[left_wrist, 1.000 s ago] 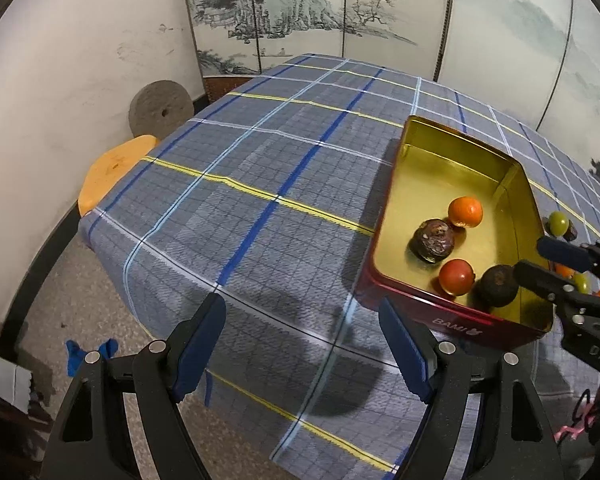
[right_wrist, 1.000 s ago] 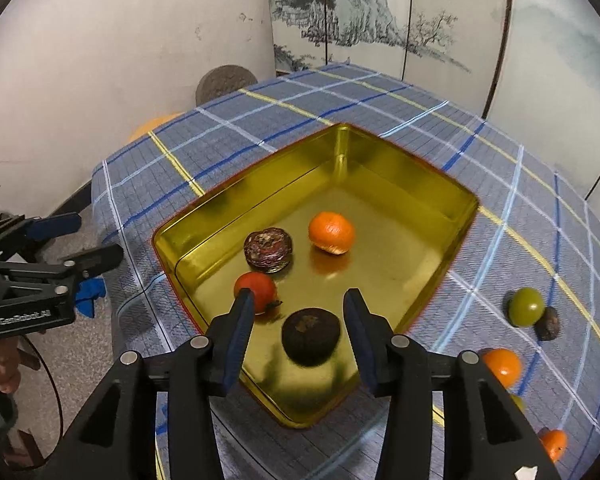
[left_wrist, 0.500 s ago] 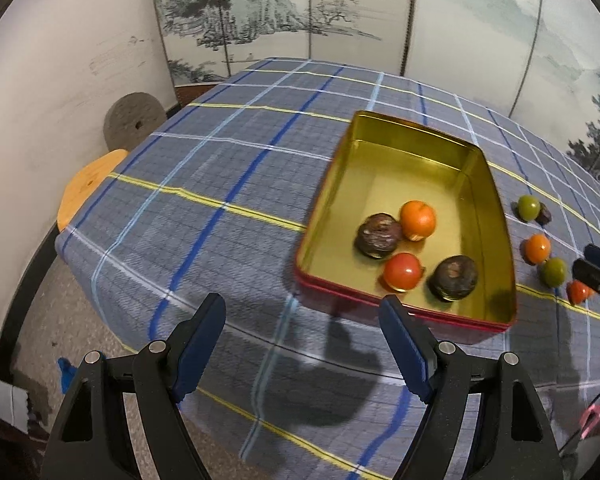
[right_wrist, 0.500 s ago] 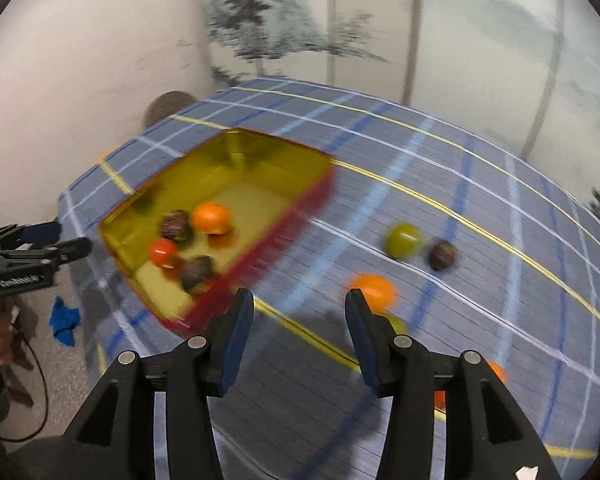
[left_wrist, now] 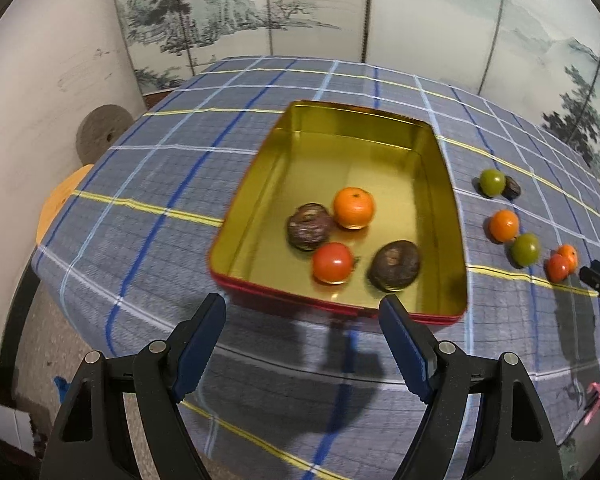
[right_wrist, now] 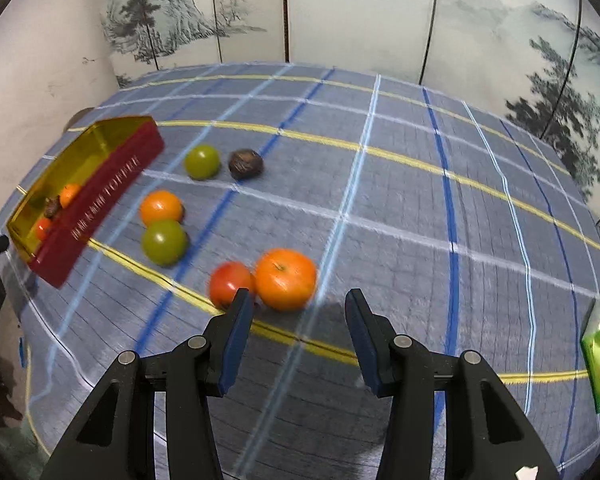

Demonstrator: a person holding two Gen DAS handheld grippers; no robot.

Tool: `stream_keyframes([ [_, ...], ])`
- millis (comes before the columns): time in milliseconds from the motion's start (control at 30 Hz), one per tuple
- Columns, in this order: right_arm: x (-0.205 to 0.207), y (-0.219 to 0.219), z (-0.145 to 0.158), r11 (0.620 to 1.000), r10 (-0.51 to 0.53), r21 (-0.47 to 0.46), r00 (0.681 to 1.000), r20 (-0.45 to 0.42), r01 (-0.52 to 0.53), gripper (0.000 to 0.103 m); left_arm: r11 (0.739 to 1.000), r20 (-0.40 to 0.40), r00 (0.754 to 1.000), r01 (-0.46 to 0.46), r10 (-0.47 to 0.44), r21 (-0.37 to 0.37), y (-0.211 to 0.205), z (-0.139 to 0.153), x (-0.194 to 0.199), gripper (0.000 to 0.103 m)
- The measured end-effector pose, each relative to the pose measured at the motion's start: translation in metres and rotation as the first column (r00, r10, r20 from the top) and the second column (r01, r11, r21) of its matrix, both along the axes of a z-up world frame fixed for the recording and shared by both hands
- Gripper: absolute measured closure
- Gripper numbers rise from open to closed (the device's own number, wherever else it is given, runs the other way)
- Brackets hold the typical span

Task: Organize fruits
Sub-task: 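Move the right tool to the large mandarin on the cloth and grasp it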

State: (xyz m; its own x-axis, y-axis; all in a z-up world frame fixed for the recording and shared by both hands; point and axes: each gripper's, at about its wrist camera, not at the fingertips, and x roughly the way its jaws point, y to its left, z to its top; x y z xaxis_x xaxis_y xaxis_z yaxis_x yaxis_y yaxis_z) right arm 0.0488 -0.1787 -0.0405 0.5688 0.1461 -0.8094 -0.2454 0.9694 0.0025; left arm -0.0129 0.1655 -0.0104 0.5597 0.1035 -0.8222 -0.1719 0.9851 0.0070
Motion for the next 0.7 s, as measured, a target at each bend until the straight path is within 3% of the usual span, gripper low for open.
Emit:
stream_keyframes([
  [700, 0.021, 0.011, -0.029, 0.998, 0.055, 0.015, 0.998, -0.008, -0.054, 0.058, 0.991, -0.019, 0.991, 0.134, -0.134, -0.017, -0.062, 0.001, 0.021, 0.024],
])
